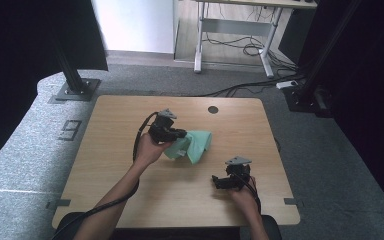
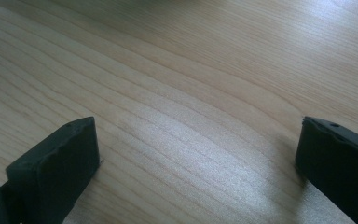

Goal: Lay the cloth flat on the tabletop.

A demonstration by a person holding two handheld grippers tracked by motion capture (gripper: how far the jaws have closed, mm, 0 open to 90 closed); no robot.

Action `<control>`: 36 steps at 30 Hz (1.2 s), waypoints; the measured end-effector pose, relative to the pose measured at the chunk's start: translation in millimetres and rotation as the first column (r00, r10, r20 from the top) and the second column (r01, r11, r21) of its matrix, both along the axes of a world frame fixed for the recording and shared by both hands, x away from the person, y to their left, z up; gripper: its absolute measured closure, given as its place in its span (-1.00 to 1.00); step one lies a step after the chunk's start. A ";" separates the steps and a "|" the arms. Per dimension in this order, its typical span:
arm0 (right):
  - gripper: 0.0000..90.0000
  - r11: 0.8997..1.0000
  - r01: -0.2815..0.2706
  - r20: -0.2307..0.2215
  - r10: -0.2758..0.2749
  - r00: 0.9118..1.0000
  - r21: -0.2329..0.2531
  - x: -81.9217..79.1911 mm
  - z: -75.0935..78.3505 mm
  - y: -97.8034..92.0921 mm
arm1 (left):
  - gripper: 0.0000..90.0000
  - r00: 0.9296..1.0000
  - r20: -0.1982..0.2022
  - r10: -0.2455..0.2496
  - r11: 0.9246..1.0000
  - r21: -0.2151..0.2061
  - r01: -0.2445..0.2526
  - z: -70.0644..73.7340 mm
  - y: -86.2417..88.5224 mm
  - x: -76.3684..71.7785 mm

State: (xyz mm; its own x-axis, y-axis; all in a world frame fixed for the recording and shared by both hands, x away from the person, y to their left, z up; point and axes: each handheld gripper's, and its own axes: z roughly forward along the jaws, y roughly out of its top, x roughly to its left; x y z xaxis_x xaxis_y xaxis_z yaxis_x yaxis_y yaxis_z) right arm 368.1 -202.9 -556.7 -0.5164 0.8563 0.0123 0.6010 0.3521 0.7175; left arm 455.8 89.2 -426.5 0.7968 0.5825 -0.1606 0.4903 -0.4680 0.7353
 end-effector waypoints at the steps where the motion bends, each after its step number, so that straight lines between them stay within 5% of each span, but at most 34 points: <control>1: -1.00 1.000 0.000 0.000 0.000 1.000 0.000 0.0 0.0 0.0 | 0.74 1.000 -0.007 -0.008 1.000 0.018 0.008 -4.1 -1.1 0.2; 3: -1.00 1.000 -0.002 0.000 0.002 1.000 -0.001 0.0 0.0 -0.2 | 0.55 0.998 -0.047 -0.042 0.995 0.087 0.046 -27.4 -7.4 0.6; 5: -1.00 1.000 -0.002 -0.002 0.002 1.000 -0.001 0.0 0.1 -0.3 | 0.33 0.998 -0.050 -0.041 0.994 0.103 0.046 -41.9 -9.2 -0.3; 12: -1.00 1.000 -0.013 -0.003 0.013 1.000 0.000 -2.3 0.2 -5.2 | -0.12 0.998 -0.037 -0.046 0.995 0.089 0.049 -43.5 -4.3 -2.0; 17: -0.94 1.000 -0.017 -0.043 0.017 0.999 -0.006 -4.0 4.5 -14.6 | -0.26 0.999 -0.015 0.033 0.997 0.073 -0.032 -43.4 9.6 6.2; 22: -0.84 0.999 -0.004 -0.038 0.005 0.999 0.039 -6.6 14.0 -17.2 | -0.44 0.995 -0.011 0.099 0.991 0.087 -0.098 -61.8 15.5 20.8; 27: -0.93 0.999 -0.017 -0.007 0.018 1.000 0.051 -8.5 17.6 -6.5 | -0.56 0.990 -0.045 0.133 0.982 0.141 -0.126 -92.9 13.6 31.8; 30: -0.96 0.999 -0.039 -0.033 0.039 0.999 -0.001 -7.9 11.3 1.7 | -0.61 0.988 -0.047 0.150 0.974 0.179 -0.139 -107.7 11.1 35.2; 32: -0.96 0.998 -0.051 -0.046 0.049 0.998 -0.025 -7.7 8.6 5.0 | -0.64 0.986 0.010 0.164 0.963 0.214 -0.163 -113.1 8.8 34.9; 36: -0.97 0.998 -0.050 -0.055 0.048 0.997 -0.041 -7.1 6.7 5.1 | -0.66 0.983 0.034 0.179 0.949 0.259 -0.182 -110.6 7.8 38.4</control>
